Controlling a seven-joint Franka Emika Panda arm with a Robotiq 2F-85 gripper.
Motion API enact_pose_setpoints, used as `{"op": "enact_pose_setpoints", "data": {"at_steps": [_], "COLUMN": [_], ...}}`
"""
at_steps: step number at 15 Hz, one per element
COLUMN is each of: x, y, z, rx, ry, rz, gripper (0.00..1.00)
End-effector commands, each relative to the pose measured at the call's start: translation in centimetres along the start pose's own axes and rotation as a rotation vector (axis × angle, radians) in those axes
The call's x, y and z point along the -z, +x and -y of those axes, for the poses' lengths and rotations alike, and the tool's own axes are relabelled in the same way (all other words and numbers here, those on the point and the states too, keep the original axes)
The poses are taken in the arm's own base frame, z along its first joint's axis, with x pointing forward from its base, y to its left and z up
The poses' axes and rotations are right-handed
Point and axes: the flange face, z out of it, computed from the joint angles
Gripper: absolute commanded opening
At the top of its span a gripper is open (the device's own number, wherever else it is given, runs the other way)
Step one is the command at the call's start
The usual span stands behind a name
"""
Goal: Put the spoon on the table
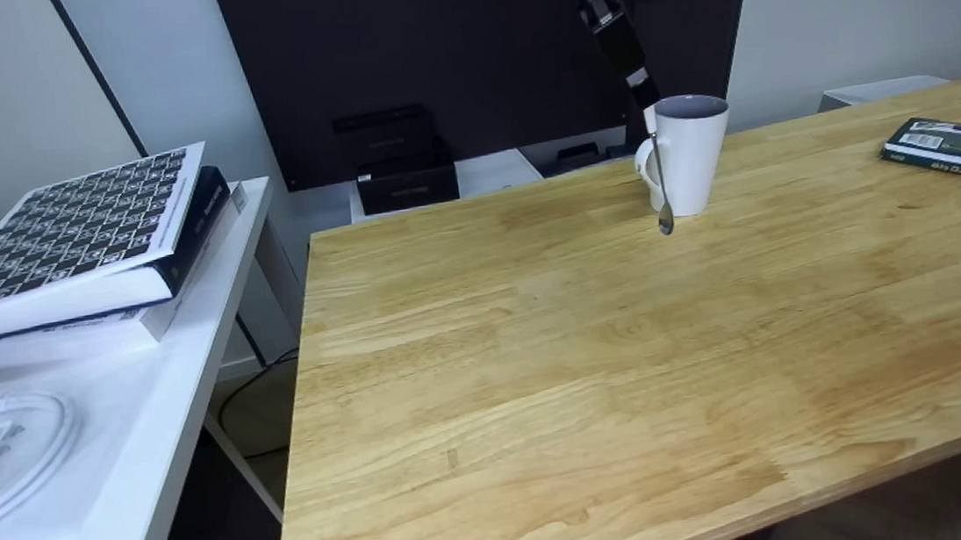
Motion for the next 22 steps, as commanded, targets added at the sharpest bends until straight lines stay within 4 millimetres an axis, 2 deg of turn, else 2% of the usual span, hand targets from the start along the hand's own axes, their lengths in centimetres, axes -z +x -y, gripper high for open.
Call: {"op": "enact_pose_setpoints", "data": {"at_steps": [1,7,10,11,12,16,20,22], "x": [-0.9,-1.9,-1.7,-1.7,-1.6,-0.6,2.8,4.7], "y": [0.6,1.3,1.2,1.2,1.2,0.5,-2.2,-3.9], "z": [-0.3,-0.2,0.0,0.0,0.0,-0.5,-2.5,-3.5], "rx": [0.027,0.046,0.039,0.04,0.041,0.01,-0.2,-0.293], "ry": [0.024,0.017,0.021,0.022,0.021,-0.011,-0.066,-0.05], "rz": [-0.024,-0.027,-0.027,-0.028,-0.027,-0.025,-0.037,-0.064], "gripper": [0.04,0.04,0.04,0.41,0.42,0.69,0.96,1.0]}}
